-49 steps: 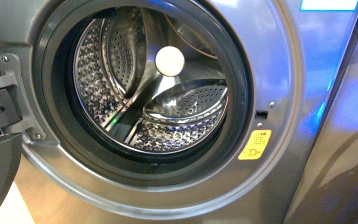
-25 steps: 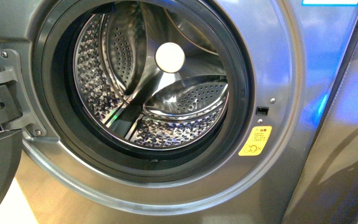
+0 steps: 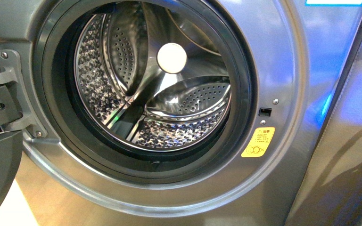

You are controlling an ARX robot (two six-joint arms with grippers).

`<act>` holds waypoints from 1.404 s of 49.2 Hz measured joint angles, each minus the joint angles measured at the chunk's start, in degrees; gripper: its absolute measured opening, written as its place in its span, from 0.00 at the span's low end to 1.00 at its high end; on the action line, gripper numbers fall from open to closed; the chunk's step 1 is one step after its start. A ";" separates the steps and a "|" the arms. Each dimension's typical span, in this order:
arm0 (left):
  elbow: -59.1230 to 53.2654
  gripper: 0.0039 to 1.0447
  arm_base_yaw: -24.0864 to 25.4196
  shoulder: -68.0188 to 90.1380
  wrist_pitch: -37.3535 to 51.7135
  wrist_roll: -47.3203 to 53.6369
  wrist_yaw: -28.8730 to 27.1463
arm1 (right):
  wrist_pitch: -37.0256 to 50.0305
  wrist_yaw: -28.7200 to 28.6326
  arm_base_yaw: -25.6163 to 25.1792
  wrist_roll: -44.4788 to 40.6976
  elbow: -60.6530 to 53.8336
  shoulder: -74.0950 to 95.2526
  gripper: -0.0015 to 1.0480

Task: Put clothes into washing machine

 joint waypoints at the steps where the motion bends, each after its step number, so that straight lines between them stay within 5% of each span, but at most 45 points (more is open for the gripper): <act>1: 0.02 0.94 0.00 0.00 0.00 0.00 0.00 | 0.17 -0.02 0.00 0.11 -0.17 -0.13 0.41; 15: 0.00 0.94 0.00 0.00 0.00 0.00 0.00 | 3.87 0.44 1.68 0.66 -5.64 -6.49 0.08; 46: 0.00 0.94 0.00 0.00 0.00 0.00 0.00 | 11.28 -5.14 6.43 1.31 -25.90 -44.26 0.08; 69: 0.00 0.94 0.00 0.00 0.00 0.00 0.00 | -1.29 -8.72 9.07 6.80 -29.14 -83.25 0.08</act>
